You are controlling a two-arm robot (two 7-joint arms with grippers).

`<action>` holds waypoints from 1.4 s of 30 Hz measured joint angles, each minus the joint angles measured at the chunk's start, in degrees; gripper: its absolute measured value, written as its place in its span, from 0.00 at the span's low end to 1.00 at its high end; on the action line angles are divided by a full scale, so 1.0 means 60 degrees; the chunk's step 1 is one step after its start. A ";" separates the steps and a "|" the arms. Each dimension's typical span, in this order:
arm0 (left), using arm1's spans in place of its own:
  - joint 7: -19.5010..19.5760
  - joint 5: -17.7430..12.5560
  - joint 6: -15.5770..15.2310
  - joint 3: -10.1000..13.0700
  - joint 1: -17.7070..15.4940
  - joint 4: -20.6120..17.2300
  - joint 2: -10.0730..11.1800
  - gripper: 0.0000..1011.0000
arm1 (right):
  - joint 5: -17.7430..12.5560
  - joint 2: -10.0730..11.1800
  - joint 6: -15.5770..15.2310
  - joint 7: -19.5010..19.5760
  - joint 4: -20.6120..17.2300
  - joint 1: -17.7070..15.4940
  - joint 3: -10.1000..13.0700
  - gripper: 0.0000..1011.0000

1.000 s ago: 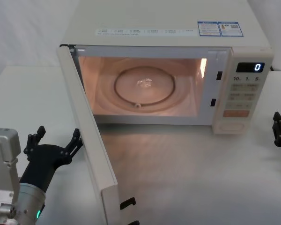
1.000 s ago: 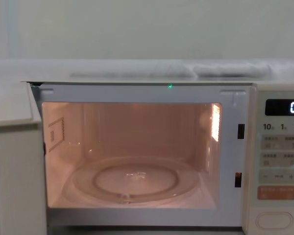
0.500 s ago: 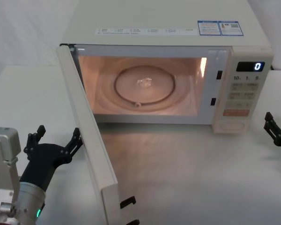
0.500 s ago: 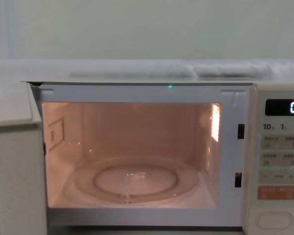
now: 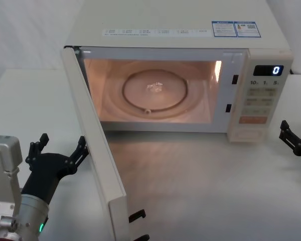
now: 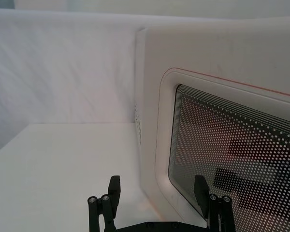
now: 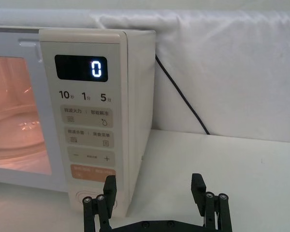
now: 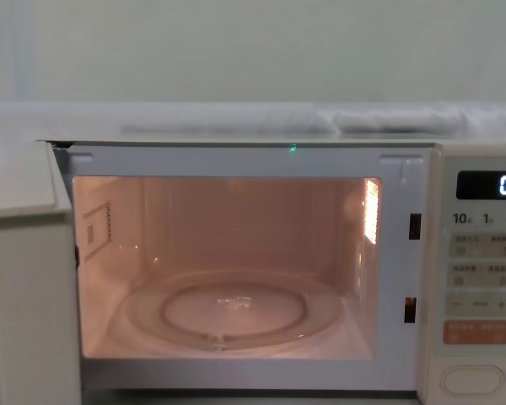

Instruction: Press the button to open the microwave door with one hand; close the microwave door with the other hand.

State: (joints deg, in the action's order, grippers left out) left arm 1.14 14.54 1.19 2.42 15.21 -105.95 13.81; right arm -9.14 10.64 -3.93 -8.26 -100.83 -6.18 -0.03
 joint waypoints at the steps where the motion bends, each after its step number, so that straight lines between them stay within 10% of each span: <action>1: 0.0000 0.0000 0.0000 0.0000 0.0000 0.0000 0.0000 0.99 | 0.0000 0.0000 0.0000 -0.0001 0.0000 0.0000 0.0000 0.99; 27: 0.0152 0.0006 0.0039 -0.0095 0.0046 -0.0110 -0.0126 0.99 | -0.0001 0.0001 0.0001 0.0000 0.0000 -0.0001 0.0001 0.99; 42: 0.0174 0.0016 0.0050 -0.0097 0.0044 -0.0093 -0.0127 0.59 | -0.0001 0.0001 0.0001 -0.0001 0.0000 -0.0001 0.0001 0.99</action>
State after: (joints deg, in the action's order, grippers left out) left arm 2.18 14.64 1.48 1.83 15.48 -106.51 13.05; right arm -9.14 10.65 -3.92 -8.27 -100.83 -6.18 -0.03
